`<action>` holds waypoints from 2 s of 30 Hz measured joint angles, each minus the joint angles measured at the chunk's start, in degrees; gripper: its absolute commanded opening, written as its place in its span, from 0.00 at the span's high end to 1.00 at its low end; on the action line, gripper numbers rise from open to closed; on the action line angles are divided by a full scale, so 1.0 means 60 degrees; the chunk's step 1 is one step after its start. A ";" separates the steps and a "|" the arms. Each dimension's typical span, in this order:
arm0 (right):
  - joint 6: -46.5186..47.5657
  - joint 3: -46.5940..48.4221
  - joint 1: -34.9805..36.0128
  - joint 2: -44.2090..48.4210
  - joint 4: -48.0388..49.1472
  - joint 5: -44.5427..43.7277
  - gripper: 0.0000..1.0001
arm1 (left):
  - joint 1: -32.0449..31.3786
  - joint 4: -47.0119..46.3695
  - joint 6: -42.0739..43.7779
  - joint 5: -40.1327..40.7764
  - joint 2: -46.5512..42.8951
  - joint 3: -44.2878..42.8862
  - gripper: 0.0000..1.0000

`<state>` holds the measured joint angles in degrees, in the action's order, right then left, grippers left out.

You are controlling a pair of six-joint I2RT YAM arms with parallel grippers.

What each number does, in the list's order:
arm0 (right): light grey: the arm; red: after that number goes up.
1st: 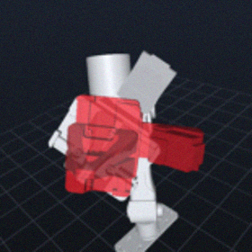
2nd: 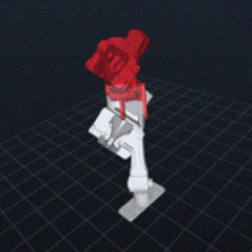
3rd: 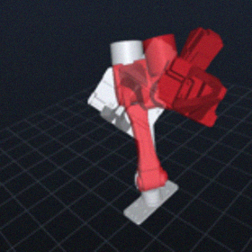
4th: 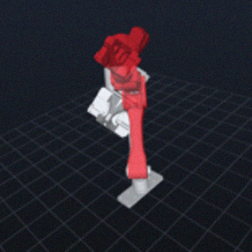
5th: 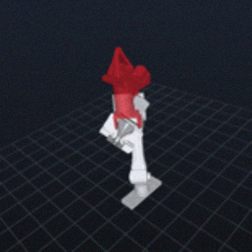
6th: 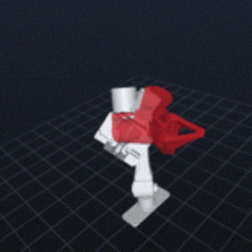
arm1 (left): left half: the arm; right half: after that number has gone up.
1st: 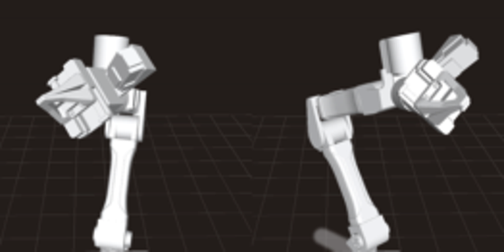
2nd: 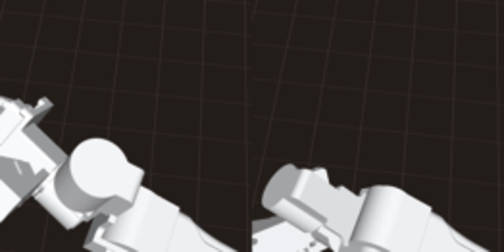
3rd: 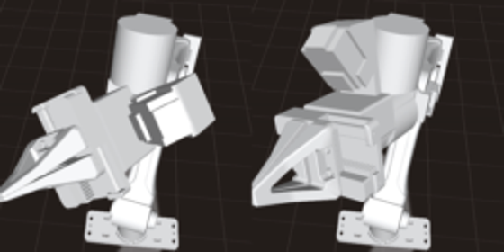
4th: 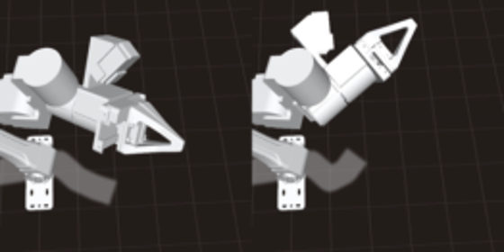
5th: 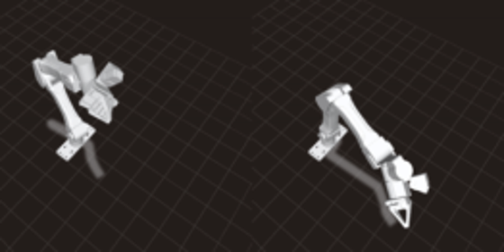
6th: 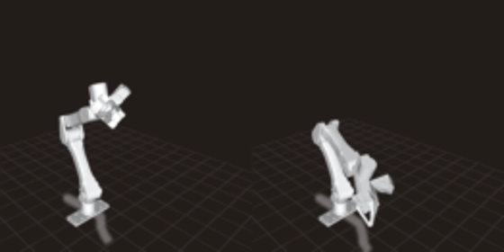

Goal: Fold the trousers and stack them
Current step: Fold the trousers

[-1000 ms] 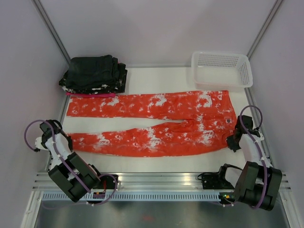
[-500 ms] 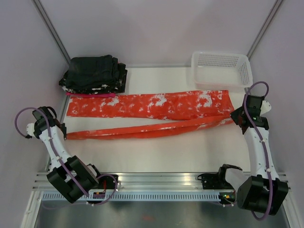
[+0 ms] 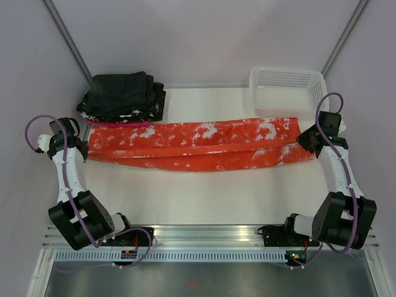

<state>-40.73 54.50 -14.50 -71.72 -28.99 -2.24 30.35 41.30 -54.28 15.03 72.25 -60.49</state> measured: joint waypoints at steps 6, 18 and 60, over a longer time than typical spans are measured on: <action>0.0404 0.0510 -0.0062 -0.1523 0.0514 0.0627 1.00 | -0.0437 -0.0211 0.0339 0.0404 0.1198 -0.0452 0.98; 0.0889 0.1395 -0.0051 -0.3253 0.1322 0.1494 1.00 | -0.0790 -0.0200 0.0936 0.0506 0.3781 -0.2138 0.98; 0.2856 0.1661 0.0535 -0.2688 0.2324 0.2900 0.72 | -0.3337 -0.2863 0.3734 -0.0011 0.1370 -0.1264 0.73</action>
<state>-23.59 64.47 -11.29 -87.85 -15.05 15.16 10.33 24.12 -31.88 14.96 80.47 -68.07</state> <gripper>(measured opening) 0.347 0.489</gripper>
